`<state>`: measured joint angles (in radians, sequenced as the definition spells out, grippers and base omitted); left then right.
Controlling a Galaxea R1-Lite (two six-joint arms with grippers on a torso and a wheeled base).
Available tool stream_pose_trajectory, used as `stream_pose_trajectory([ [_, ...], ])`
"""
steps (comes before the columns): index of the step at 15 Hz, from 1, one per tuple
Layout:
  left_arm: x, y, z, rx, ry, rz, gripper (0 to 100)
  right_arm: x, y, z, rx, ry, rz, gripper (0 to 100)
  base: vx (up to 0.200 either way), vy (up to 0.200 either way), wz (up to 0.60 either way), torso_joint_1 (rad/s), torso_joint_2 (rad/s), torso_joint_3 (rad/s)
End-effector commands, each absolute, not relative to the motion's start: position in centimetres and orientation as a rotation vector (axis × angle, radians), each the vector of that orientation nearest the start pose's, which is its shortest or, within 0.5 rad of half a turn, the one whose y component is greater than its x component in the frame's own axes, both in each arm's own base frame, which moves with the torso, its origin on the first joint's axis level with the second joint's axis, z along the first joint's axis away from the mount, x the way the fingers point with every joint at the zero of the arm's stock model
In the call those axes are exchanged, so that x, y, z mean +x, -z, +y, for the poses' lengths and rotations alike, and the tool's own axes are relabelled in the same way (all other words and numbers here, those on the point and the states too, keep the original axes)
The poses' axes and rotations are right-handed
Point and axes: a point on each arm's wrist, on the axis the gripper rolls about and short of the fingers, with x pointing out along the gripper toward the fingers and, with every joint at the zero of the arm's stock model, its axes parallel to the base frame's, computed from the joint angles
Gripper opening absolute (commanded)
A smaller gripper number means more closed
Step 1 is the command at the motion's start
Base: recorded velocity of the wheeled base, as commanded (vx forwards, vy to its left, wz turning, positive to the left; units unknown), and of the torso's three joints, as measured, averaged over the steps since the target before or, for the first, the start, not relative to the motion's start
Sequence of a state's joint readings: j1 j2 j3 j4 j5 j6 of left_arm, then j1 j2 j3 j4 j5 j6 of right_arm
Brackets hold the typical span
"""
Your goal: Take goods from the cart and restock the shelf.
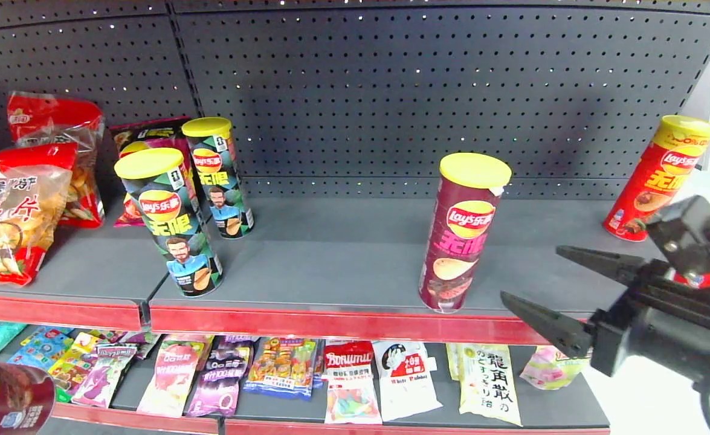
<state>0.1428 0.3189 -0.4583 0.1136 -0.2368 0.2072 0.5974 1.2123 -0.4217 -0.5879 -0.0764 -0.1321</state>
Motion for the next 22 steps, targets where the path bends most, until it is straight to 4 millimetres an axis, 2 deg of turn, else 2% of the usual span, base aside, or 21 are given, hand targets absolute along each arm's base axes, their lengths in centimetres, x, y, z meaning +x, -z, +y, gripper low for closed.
stream_pose_trajectory([
  [1,-1.9,-19.6,-0.8,0.211,0.145,-0.035,0,9.3,-17.3,3.6,-0.226,-0.319,0.075,100,0.0,0.0,0.0,0.0,0.0,0.0],
  [4,-1.6,-18.7,-0.8,0.203,0.175,-0.01,0,5.3,-16.0,0.9,-0.218,-0.134,0.12,100,0.0,0.0,0.0,0.0,0.0,0.0],
  [6,-1.5,-18.7,-0.8,0.202,0.17,-0.002,0,1.3,-14.8,0.0,-0.226,-0.096,0.168,100,0.0,0.0,0.0,0.0,0.0,0.0],
  [8,-1.6,-18.7,-0.8,0.211,0.174,-0.009,0,-0.8,-13.9,-0.3,-0.204,-0.093,0.179,100,0.0,0.0,0.0,0.0,0.0,0.0],
  [10,-1.6,-18.8,-0.8,0.219,0.172,-0.011,0,-1.3,-13.5,-0.4,-0.203,-0.091,0.167,100,0.0,0.0,0.0,0.0,0.0,0.0],
  [15,-1.5,-19.0,-0.8,0.23,0.16,-0.011,0,-1.1,-13.6,-0.3,-0.207,-0.08,0.184,100,0.0,0.0,0.0,0.0,0.0,0.0],
  [18,-1.6,-19.0,-0.8,0.235,0.144,-0.013,0,-0.8,-13.9,-0.3,-0.21,-0.082,0.199,100,-0.2,0.0,0.0,0.009,0.0,-0.001],
  [22,-1.6,-18.9,-0.8,0.235,0.149,-0.012,0,-0.8,-13.8,-0.3,-0.212,-0.082,0.205,100,0.0,0.0,0.0,0.0,0.0,0.0],
])
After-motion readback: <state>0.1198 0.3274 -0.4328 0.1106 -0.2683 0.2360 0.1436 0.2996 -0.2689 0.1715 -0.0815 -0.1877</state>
